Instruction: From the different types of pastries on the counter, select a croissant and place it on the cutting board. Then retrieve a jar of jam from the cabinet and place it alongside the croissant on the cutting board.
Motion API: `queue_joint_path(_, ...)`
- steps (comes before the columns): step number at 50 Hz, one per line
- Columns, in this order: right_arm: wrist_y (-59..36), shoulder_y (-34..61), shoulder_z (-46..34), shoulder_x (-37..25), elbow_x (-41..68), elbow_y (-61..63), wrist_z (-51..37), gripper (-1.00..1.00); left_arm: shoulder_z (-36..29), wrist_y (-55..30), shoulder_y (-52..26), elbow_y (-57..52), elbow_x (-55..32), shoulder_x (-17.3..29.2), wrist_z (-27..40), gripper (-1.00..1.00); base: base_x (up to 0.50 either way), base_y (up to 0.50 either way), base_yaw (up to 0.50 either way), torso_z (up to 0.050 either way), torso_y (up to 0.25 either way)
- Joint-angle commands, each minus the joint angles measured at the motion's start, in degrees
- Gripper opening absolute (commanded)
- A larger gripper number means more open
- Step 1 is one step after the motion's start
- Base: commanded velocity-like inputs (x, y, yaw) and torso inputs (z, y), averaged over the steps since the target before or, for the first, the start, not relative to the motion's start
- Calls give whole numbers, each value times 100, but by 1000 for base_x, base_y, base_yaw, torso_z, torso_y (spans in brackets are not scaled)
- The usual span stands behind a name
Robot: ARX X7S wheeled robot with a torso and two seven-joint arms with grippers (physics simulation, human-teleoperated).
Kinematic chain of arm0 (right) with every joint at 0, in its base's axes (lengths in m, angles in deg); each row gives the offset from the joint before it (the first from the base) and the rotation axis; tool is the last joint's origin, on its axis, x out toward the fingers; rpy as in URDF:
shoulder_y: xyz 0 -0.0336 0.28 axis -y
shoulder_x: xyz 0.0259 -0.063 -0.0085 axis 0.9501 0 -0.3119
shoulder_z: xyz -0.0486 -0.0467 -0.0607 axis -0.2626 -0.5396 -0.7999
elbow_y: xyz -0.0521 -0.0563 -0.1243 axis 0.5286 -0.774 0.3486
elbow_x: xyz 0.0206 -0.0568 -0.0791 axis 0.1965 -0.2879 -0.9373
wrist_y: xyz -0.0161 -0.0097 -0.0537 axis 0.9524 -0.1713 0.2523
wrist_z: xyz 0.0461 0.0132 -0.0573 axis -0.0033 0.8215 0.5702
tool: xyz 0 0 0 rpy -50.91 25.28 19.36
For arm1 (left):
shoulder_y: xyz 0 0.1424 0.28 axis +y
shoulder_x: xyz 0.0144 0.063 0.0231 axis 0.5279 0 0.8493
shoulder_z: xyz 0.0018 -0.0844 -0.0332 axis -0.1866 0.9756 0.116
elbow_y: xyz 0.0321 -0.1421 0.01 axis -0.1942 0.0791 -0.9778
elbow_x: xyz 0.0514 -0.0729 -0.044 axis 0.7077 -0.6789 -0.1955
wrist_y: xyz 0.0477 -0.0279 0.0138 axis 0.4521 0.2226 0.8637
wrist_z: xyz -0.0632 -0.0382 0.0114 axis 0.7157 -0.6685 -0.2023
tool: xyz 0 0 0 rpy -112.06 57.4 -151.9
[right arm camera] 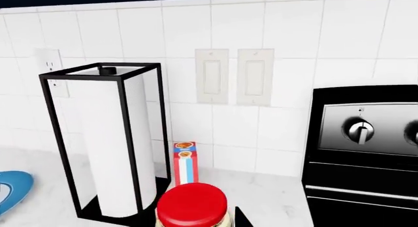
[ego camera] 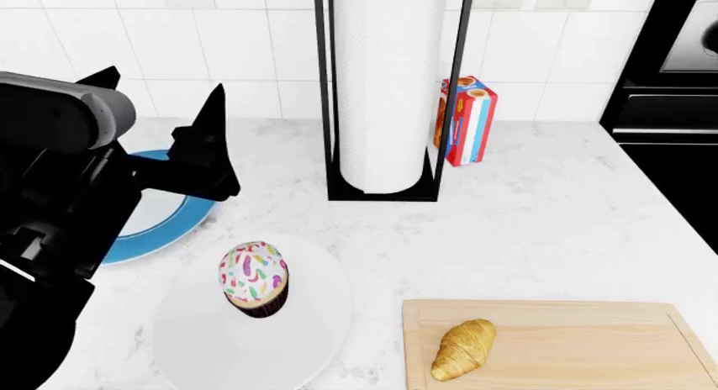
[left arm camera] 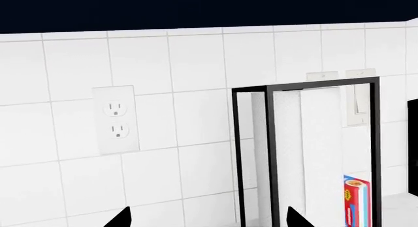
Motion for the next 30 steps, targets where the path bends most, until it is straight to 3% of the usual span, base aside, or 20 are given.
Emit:
queue_joint_path(1, -28, -1986, 1848, -104, -269, 309, 752, -100, -16, -14, -27, -5, -20, 13, 27, 100, 0, 0, 0, 0, 0)
queue_joint_path(9, 7, -3506, 3253, -58, 32, 472, 991, -100, -76, -11, -38, 12, 36, -38, 15, 100, 0, 0, 0, 1, 0)
queue_joint_path(30, 213, -4677, 3965, 546, 949, 833, 908, -100, -116, 2, -46, 17, 50, -52, 28, 100, 0, 0, 0, 0, 0)
